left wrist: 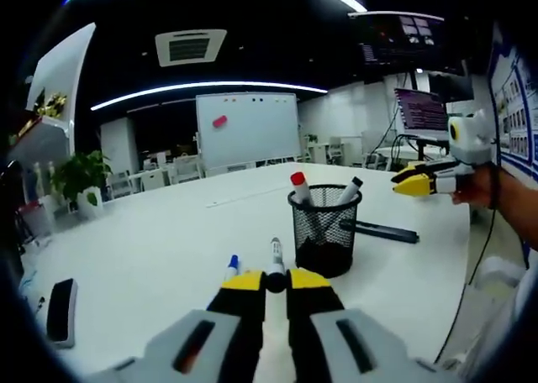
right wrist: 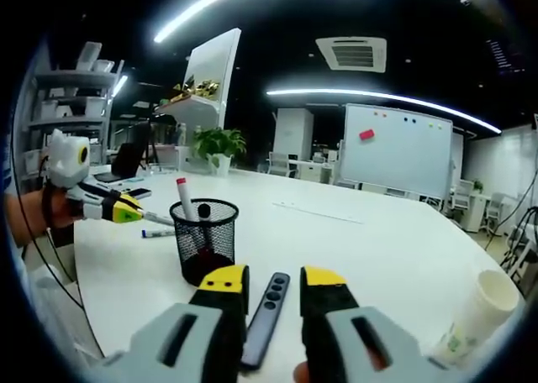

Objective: Place the scattered laser pointers and whiteboard markers into the pen holder and stack the scattered paper cups together

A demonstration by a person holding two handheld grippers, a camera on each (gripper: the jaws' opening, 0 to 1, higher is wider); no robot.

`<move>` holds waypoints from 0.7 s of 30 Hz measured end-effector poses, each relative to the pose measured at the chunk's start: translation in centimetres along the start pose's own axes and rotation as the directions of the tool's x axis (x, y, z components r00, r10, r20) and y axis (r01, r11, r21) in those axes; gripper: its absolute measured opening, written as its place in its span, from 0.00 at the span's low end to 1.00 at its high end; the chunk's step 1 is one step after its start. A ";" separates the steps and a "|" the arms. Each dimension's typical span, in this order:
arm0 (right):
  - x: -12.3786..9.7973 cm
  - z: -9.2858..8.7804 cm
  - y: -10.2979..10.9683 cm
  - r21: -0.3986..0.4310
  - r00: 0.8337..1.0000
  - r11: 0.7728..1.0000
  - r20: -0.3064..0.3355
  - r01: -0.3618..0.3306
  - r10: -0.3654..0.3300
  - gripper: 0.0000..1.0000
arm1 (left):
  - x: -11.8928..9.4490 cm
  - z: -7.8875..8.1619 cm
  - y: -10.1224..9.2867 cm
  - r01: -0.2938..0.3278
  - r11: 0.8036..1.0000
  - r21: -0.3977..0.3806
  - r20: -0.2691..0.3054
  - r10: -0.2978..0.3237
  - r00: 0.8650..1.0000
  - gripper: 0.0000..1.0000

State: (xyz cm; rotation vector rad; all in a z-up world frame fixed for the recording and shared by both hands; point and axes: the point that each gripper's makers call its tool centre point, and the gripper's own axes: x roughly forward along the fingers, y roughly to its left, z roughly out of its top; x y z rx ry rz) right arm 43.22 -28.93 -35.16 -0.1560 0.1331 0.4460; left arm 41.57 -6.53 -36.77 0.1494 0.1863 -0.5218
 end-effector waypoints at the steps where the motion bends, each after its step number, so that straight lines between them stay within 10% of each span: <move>1: 0.0 0.0 0.0 0.001 1.000 1.000 0.000 0.001 -0.001 0.24 | 0.0 0.1 0.0 -0.003 1.000 0.004 0.004 0.003 1.000 0.10; 21: -0.1 -0.7 0.1 0.006 1.000 1.000 -0.011 0.002 -0.002 0.24 | -1.0 1.2 0.5 -0.030 0.999 0.018 0.051 0.029 0.998 0.10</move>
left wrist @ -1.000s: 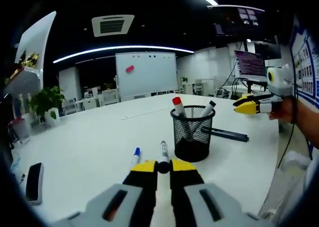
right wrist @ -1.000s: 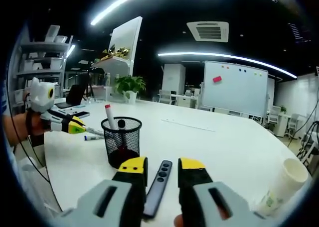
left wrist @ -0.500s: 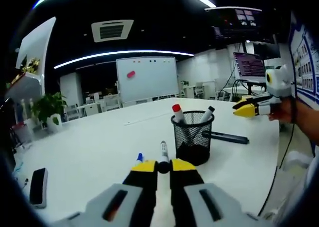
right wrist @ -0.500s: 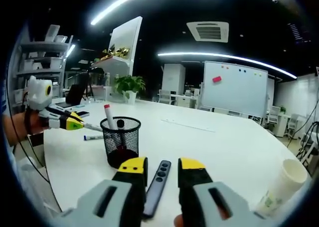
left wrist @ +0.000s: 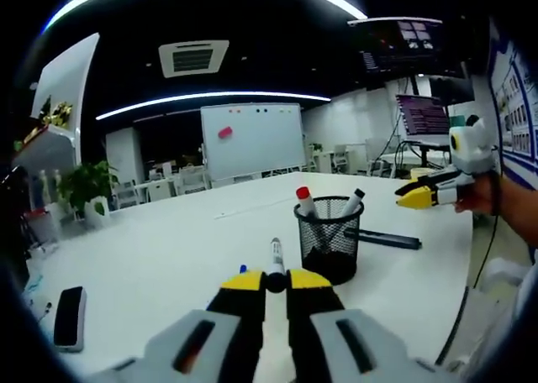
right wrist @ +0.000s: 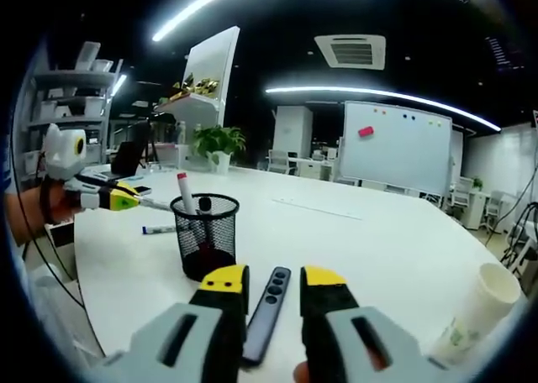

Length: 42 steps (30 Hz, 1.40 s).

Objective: Place the scattered laser pointers and whiteboard markers into the pen holder and stack the scattered paper cups together

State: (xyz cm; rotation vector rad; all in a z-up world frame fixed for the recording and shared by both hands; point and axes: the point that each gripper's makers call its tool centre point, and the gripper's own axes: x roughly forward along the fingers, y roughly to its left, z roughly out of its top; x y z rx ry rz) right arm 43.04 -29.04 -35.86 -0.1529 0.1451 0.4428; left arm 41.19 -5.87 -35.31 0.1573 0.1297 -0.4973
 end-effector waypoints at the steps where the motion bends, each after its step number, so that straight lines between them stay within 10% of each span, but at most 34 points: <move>1: 0.0 0.1 0.0 -0.001 1.000 1.000 0.001 0.001 -0.001 0.24 | -0.1 0.2 0.1 -0.003 1.000 0.000 0.006 0.003 1.000 0.10; 18: 0.0 -0.1 -0.2 -0.005 1.000 1.000 -0.004 0.006 -0.006 0.24 | -1.7 5.2 0.2 0.029 0.999 0.029 0.161 -0.033 0.986 0.10; 42: 0.0 -0.4 -1.2 -0.007 1.000 1.000 -0.009 0.015 -0.016 0.24 | -2.3 8.1 -2.9 0.122 0.989 0.085 0.225 -0.138 0.964 0.10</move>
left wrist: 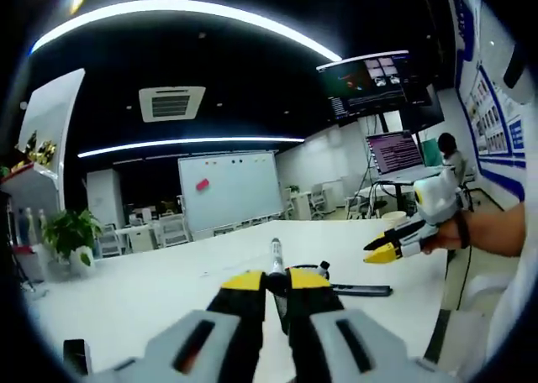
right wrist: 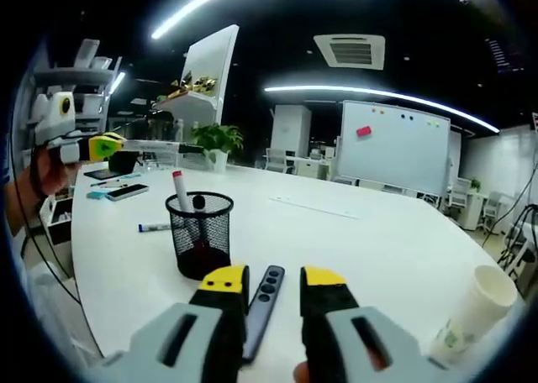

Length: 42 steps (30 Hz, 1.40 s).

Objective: Place the scattered laser pointers and whiteboard markers into the pen holder and stack the scattered paper cups together

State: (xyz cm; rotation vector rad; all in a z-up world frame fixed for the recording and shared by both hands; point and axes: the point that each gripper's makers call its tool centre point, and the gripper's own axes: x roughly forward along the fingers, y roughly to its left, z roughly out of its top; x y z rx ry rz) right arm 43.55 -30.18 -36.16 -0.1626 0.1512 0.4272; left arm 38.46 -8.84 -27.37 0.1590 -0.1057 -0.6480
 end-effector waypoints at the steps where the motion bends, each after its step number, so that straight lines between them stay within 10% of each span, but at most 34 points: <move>1: 0.0 0.0 0.0 0.000 1.000 1.000 -0.001 0.001 -0.001 0.24 | 0.0 0.1 -0.1 0.006 1.000 -0.003 0.004 -0.006 1.000 0.10; 42: -0.2 -0.6 -0.2 0.003 1.000 1.000 -0.015 0.011 -0.011 0.24 | 0.1 0.5 -1.9 0.089 0.996 0.025 0.001 -0.089 0.996 0.10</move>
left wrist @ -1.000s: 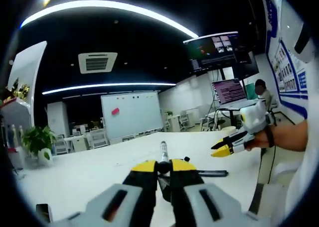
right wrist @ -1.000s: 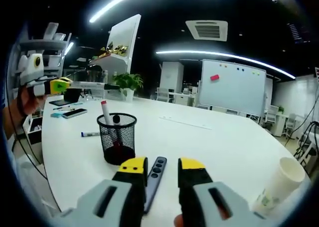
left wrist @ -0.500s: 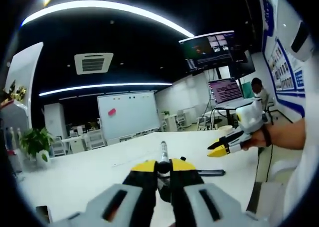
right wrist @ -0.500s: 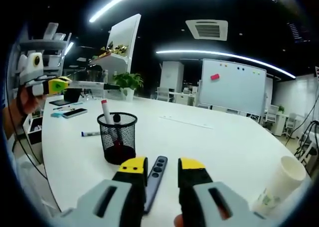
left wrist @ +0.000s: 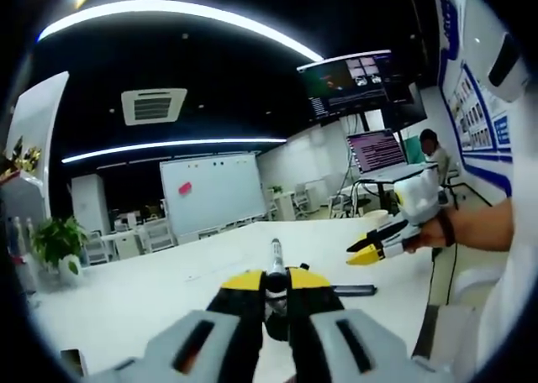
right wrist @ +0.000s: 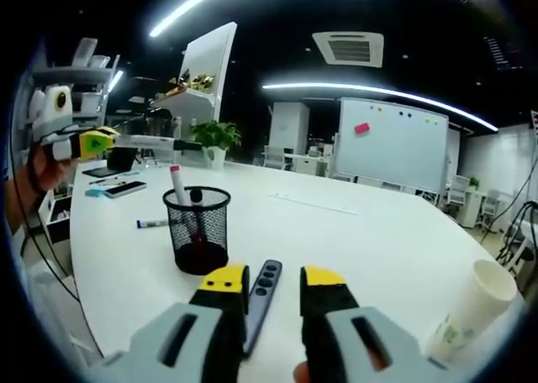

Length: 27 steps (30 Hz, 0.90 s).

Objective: Place the scattered laser pointers and whiteboard markers into the pen holder and stack the scattered paper cups together

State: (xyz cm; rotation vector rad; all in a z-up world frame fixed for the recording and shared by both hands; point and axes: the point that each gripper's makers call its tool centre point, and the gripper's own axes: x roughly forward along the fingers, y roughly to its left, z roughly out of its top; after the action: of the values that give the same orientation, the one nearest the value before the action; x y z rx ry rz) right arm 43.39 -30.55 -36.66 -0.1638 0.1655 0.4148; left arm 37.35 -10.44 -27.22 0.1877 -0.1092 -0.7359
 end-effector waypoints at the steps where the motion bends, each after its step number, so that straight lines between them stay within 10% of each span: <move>1: 0.0 0.0 0.0 0.001 1.000 1.000 0.000 0.000 0.000 0.24 | 0.0 -0.1 0.0 0.000 1.000 0.001 -0.002 0.000 1.000 0.10; 27: -0.2 -0.3 -0.2 0.002 1.000 1.000 -0.006 0.006 -0.006 0.24 | 0.4 -1.0 -0.5 0.026 1.000 -0.006 -0.022 -0.026 0.999 0.10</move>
State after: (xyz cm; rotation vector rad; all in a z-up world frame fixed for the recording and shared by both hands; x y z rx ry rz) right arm 43.26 -30.92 -36.88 -0.1639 0.1714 0.4079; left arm 37.43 -10.95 -28.31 0.1926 -0.0836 -0.7600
